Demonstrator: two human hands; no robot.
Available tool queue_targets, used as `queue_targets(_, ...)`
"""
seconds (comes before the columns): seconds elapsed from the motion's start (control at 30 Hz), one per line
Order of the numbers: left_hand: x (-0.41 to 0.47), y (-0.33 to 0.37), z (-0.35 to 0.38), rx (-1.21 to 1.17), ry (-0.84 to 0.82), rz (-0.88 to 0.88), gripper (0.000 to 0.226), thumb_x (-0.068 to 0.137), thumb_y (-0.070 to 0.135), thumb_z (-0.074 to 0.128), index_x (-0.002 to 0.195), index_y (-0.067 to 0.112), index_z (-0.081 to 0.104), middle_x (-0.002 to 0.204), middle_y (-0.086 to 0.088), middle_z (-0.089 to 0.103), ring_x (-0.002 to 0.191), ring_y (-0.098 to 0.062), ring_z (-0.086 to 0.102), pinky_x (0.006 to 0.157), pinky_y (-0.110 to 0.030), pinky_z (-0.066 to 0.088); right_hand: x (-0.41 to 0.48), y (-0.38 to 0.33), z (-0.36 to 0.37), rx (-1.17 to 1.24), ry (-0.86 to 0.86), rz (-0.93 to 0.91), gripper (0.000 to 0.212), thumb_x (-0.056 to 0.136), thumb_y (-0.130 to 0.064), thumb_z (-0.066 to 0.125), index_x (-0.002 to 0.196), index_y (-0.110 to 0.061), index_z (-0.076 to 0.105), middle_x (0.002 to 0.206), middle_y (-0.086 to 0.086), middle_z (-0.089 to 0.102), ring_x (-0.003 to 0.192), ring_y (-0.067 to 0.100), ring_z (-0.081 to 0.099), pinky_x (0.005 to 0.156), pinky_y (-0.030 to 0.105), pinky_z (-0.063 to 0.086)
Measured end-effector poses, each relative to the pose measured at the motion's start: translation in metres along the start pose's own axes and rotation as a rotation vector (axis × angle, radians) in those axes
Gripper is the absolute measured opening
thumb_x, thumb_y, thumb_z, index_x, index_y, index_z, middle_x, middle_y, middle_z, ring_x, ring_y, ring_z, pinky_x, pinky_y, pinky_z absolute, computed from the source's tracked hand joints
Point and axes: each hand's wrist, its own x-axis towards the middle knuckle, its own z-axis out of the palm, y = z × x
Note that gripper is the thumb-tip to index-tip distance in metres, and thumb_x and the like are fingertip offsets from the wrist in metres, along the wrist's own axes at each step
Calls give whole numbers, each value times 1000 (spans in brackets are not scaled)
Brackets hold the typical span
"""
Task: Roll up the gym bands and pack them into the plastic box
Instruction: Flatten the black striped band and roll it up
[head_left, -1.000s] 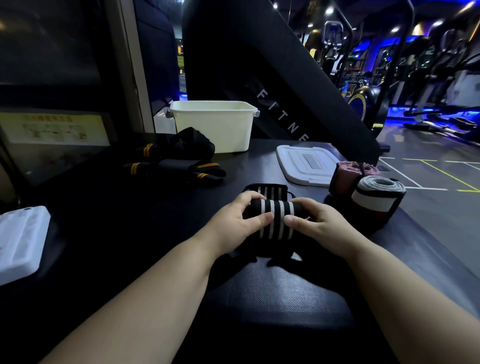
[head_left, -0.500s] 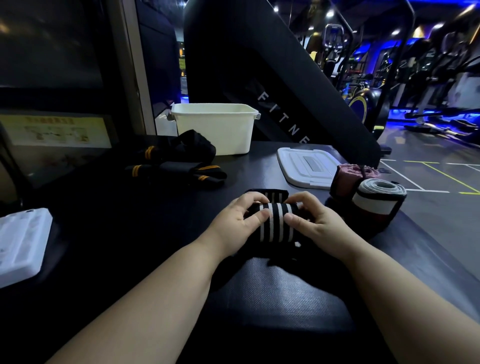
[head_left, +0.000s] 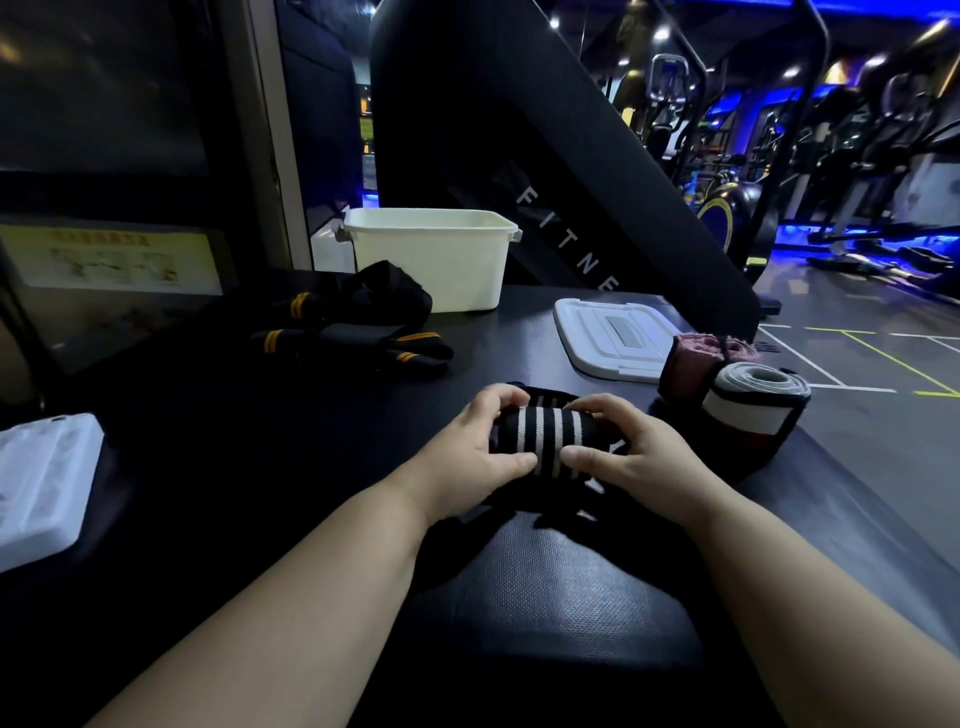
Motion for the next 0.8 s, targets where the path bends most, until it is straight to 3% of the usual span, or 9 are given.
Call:
queue_targets(0.13, 1, 0, 1, 29, 18, -9, 45, 88, 28, 67, 128, 33, 47, 120, 5, 52, 112, -10, 54, 102, -37, 46, 0, 2, -3, -63, 17, -58, 59, 59, -57, 76, 114, -40, 60, 117, -16, 53, 108, -4, 52, 87, 3, 36)
queue_targets(0.27, 1, 3, 2, -25, 32, -29, 37, 93, 29, 62, 128, 30, 48, 111, 4, 57, 105, -15, 59, 99, -38, 49, -2, 3, -3, -10, -28, -68, 69, 61, -25, 91, 112, -50, 51, 115, -13, 56, 93, 5, 58, 77, 12, 47)
queue_targets(0.4, 2, 7, 2, -39, 33, -47, 32, 97, 39, 52, 127, 28, 48, 119, -1, 59, 109, -16, 59, 100, -37, 47, -2, -2, -5, 32, -10, -65, 45, 65, -39, 83, 102, -46, 57, 96, -11, 64, 79, 6, 60, 73, 17, 49)
queue_targets(0.5, 2, 7, 1, -44, 17, -56, 42, 91, 54, 52, 127, 32, 47, 118, 2, 59, 108, -13, 59, 98, -33, 48, -3, -4, -5, 64, 7, -55, 33, 63, -51, 73, 93, -48, 61, 86, -10, 68, 74, 6, 60, 71, 21, 49)
queue_targets(0.6, 1, 5, 1, -4, -20, -61, 51, 89, 43, 64, 134, 33, 41, 120, 4, 58, 110, -9, 57, 98, -27, 47, -2, -3, -2, 60, 30, -44, 23, 66, -55, 69, 88, -52, 63, 87, -10, 69, 69, 8, 58, 70, 30, 51)
queue_targets(0.67, 2, 4, 2, -5, -20, -61, 52, 91, 37, 63, 137, 33, 40, 124, 3, 57, 114, -10, 56, 102, -30, 44, 0, -1, -2, 40, 55, -29, 25, 66, -59, 66, 86, -45, 65, 87, -4, 68, 75, 10, 61, 74, 33, 51)
queue_targets(0.8, 3, 3, 4, -31, 1, -57, 43, 93, 40, 60, 133, 31, 48, 122, 6, 61, 114, -7, 57, 102, -27, 44, 1, -5, -4, -31, 79, 7, 31, 64, -67, 58, 80, -41, 62, 98, -8, 58, 89, -1, 58, 76, 9, 42)
